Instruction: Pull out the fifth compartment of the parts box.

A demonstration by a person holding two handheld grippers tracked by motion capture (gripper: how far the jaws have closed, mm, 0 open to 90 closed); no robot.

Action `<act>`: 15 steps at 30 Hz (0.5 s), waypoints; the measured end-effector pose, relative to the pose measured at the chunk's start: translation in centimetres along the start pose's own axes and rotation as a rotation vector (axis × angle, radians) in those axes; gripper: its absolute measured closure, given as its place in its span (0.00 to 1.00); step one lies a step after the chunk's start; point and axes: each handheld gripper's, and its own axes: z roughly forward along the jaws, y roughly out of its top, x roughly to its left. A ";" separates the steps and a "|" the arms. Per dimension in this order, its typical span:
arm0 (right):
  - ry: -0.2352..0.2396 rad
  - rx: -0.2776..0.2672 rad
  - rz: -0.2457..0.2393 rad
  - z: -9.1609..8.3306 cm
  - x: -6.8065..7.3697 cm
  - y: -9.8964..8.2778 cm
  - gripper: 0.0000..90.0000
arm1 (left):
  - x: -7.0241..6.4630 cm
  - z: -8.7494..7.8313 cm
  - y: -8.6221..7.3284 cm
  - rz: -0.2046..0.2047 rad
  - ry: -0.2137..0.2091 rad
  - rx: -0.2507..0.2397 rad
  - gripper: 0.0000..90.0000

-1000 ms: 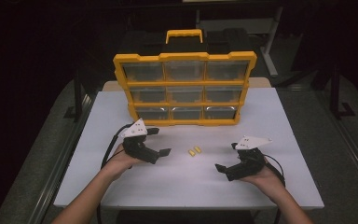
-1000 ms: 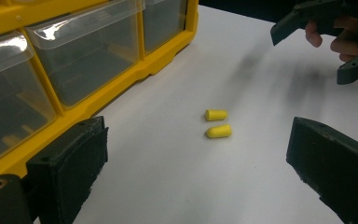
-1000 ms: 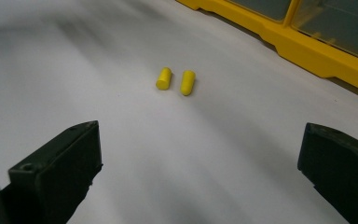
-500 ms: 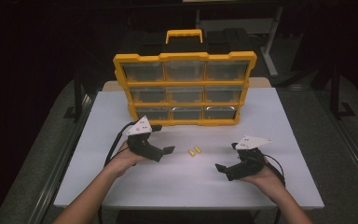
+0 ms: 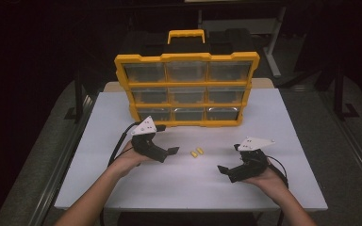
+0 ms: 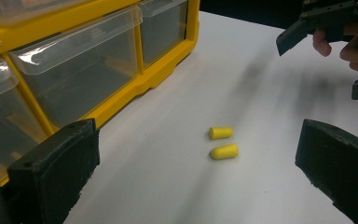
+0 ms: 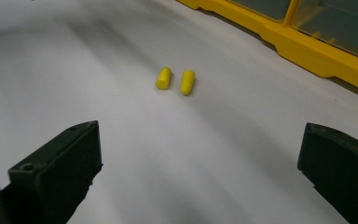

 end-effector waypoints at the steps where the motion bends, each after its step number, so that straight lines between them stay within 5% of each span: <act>1: 0.000 0.001 0.000 0.0 0.0 0.0 0.00 | 0.0 0.1 0.0 -0.001 -0.001 -0.002 0.00; 15: 0.001 0.002 0.003 0.0 0.0 0.0 0.00 | -0.1 1.1 0.4 0.006 -0.003 -0.013 0.00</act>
